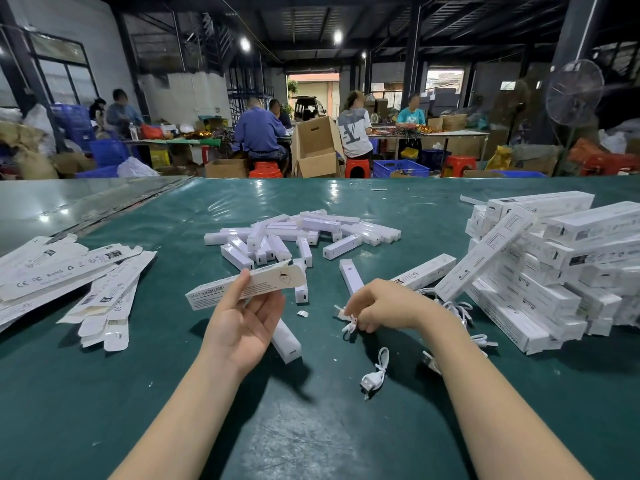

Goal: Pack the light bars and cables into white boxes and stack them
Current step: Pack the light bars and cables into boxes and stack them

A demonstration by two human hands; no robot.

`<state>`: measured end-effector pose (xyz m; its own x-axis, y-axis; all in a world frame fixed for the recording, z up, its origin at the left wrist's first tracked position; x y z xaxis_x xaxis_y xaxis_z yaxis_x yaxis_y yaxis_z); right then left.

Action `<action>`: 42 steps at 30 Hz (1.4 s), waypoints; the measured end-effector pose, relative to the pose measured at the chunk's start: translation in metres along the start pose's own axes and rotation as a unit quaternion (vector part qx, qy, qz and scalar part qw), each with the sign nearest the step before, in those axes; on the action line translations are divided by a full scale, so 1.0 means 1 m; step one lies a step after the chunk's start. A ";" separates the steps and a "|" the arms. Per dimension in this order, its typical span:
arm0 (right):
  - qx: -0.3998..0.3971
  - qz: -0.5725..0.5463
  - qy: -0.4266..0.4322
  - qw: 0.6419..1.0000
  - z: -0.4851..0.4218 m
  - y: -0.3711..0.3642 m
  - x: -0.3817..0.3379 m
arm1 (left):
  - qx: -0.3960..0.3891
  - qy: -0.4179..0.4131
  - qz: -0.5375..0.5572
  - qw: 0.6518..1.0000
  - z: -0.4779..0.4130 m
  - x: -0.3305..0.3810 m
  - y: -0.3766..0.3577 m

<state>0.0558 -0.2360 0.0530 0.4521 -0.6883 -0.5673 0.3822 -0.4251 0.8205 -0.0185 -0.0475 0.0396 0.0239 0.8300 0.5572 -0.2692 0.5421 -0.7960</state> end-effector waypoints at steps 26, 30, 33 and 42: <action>0.151 -0.575 0.235 0.769 -0.007 -0.007 -0.037 | -0.094 0.031 0.052 0.994 -0.002 0.003 0.003; 0.153 -0.453 0.224 0.849 -0.004 -0.008 -0.041 | -0.097 0.026 0.041 0.994 -0.001 0.003 0.002; 0.155 -0.405 0.213 0.876 -0.002 -0.007 -0.044 | -0.093 0.019 0.037 0.995 -0.002 0.003 0.005; 0.235 -0.180 0.245 0.923 0.003 -0.006 -0.056 | -0.095 -0.095 -0.127 0.983 -0.006 -0.001 0.002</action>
<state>0.0258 -0.1964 0.0799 0.7178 -0.1534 -0.6792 0.2383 -0.8624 0.4466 -0.0132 -0.0466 0.0361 -0.1186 0.6357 0.7627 -0.0924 0.7578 -0.6459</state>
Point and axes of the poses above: each hand's wrist, its own z-axis away from the middle knuckle, its own y-axis out of the back of the hand, x = y × z, the point moved 1 cm from there along -z, towards the middle knuckle, and after that the axes turned 8 degrees about y, right-handed, at the moved point
